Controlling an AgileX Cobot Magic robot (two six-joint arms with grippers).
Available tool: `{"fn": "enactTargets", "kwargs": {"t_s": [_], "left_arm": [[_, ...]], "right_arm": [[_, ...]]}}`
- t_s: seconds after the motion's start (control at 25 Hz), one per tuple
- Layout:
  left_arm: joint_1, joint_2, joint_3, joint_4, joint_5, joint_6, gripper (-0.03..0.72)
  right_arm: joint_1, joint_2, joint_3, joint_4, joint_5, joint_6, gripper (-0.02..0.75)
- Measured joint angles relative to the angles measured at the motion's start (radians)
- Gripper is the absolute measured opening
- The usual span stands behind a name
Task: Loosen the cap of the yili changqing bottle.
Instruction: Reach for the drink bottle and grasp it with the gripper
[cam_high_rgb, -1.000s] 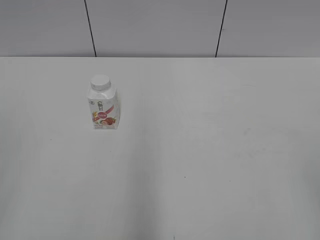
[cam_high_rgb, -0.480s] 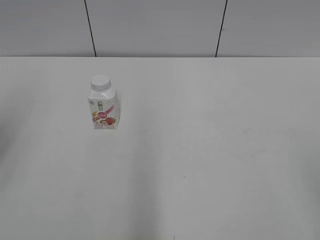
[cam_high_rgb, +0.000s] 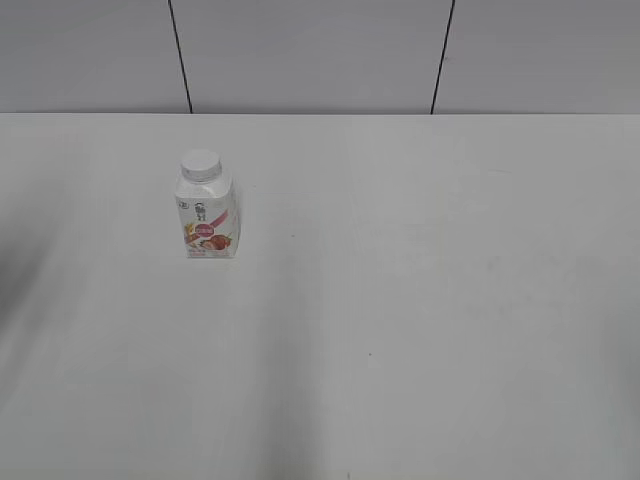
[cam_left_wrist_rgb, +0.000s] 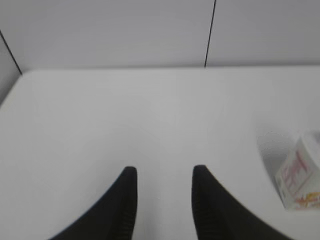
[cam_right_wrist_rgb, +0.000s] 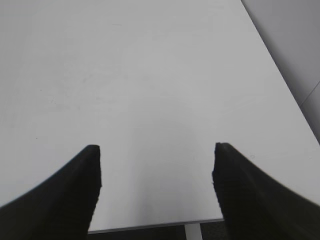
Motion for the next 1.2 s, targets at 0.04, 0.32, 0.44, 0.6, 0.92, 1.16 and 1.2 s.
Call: {"fn": "enactTargets", "kwargs": {"t_s": [0.04,0.32,0.44,0.6,0.92,1.16,1.2], "left_arm": [[0.0,0.036,0.031,0.043,-0.026,-0.038,0.239],[0.01,0.223,0.091,0.524,-0.318,-0.462,0.239],[0.011,0.263,0.091,0.621,-0.368,-0.517,0.239],[0.046,0.272,0.092,0.811,-0.475,-0.624,0.239],[0.28,0.324,0.073,1.269,-0.742,-0.834,0.239],[0.348,0.367,0.044,1.378,-0.851,-0.889,0.239],[0.348,0.377,0.044,1.382,-0.851,-0.89,0.239]], "right_arm": [[0.0,0.0,0.0,0.0,0.0,0.0,0.552],[0.0,0.0,0.0,0.0,0.0,0.0,0.552],[0.0,0.0,0.0,0.0,0.0,0.0,0.552],[0.0,0.0,0.0,0.0,0.0,0.0,0.552],[0.0,0.0,0.0,0.0,0.0,0.0,0.552],[0.0,0.0,0.0,0.0,0.0,0.0,0.552],[0.0,0.0,0.0,0.0,0.0,0.0,0.552]]}}
